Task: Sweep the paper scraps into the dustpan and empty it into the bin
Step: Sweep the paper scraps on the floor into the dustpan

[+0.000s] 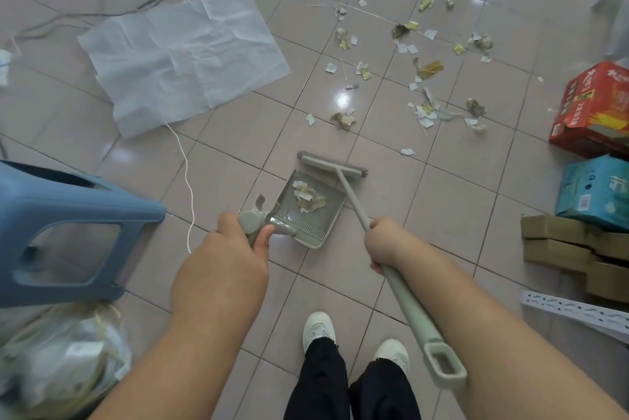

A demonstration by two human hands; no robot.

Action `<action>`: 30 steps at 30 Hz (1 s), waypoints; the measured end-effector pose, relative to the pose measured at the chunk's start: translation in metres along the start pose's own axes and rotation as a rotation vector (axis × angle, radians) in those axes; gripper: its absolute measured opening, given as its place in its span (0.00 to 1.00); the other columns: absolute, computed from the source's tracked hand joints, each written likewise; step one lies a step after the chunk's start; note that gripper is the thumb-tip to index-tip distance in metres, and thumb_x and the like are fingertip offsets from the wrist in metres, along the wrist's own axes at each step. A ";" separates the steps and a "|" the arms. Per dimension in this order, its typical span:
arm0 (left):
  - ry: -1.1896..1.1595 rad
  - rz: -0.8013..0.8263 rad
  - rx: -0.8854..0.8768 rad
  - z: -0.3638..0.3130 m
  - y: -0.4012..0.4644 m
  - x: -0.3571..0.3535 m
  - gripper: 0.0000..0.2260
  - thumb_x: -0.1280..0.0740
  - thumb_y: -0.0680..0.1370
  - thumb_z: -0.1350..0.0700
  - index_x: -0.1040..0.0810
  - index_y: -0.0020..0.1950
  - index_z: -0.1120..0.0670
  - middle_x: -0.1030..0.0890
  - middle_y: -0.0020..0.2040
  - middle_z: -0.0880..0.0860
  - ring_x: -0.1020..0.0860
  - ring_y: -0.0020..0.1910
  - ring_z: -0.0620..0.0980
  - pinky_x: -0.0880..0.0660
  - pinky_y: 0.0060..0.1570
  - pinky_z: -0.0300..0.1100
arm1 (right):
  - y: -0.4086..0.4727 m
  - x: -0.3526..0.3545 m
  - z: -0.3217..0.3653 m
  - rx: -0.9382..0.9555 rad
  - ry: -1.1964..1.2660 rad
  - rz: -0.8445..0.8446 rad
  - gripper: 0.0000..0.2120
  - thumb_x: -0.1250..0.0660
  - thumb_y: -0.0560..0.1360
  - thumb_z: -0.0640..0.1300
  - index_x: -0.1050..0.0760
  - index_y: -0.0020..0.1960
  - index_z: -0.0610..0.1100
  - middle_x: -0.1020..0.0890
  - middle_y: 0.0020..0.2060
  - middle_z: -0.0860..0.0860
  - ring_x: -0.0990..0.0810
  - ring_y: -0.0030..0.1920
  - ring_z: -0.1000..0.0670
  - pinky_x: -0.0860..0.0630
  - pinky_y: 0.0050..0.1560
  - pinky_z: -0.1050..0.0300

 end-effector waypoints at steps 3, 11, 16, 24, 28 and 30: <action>-0.012 0.010 -0.007 0.000 0.000 0.001 0.18 0.48 0.78 0.40 0.34 0.51 0.55 0.26 0.38 0.53 0.27 0.36 0.57 0.31 0.34 0.45 | -0.008 -0.008 -0.008 -0.052 -0.050 0.055 0.09 0.48 0.78 0.34 0.32 0.55 0.41 0.30 0.31 0.46 0.29 0.26 0.50 0.30 0.25 0.60; -0.069 0.054 -0.105 -0.011 0.004 0.003 0.19 0.46 0.77 0.41 0.32 0.47 0.57 0.23 0.37 0.56 0.23 0.36 0.58 0.23 0.37 0.52 | -0.036 0.036 -0.037 -0.061 0.054 0.040 0.14 0.52 0.78 0.31 0.33 0.54 0.43 0.30 0.32 0.42 0.30 0.25 0.48 0.33 0.23 0.62; -0.048 0.054 -0.158 -0.051 0.012 0.001 0.17 0.47 0.77 0.40 0.35 0.44 0.54 0.28 0.33 0.51 0.26 0.35 0.58 0.28 0.34 0.48 | -0.017 0.085 -0.035 -0.120 0.105 -0.074 0.16 0.52 0.78 0.32 0.31 0.59 0.41 0.30 0.33 0.41 0.29 0.21 0.48 0.31 0.19 0.66; 0.008 0.041 -0.231 -0.140 0.036 -0.005 0.15 0.47 0.78 0.41 0.37 0.43 0.53 0.33 0.31 0.47 0.35 0.28 0.50 0.40 0.30 0.45 | 0.007 0.169 -0.058 -0.114 0.189 -0.168 0.18 0.49 0.79 0.32 0.32 0.66 0.35 0.30 0.31 0.42 0.30 0.27 0.47 0.32 0.27 0.58; 0.066 0.033 -0.214 -0.187 0.056 -0.013 0.17 0.48 0.78 0.41 0.34 0.48 0.56 0.30 0.34 0.50 0.31 0.34 0.55 0.35 0.34 0.44 | 0.023 0.208 -0.066 -0.178 0.454 -0.176 0.18 0.52 0.80 0.33 0.33 0.67 0.36 0.32 0.33 0.42 0.33 0.28 0.47 0.33 0.16 0.69; 0.075 0.058 -0.209 -0.208 0.064 -0.018 0.18 0.49 0.79 0.42 0.35 0.49 0.56 0.30 0.35 0.51 0.31 0.35 0.56 0.35 0.35 0.44 | 0.034 0.221 -0.066 -0.159 0.485 -0.199 0.17 0.52 0.79 0.32 0.32 0.65 0.36 0.32 0.32 0.42 0.32 0.27 0.47 0.31 0.21 0.64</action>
Point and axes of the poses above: each hand's wrist, its own y-axis towards the middle knuckle, its own x-axis out of the back of the hand, z = x × y, the point moved 1 cm from there along y, towards the middle knuckle
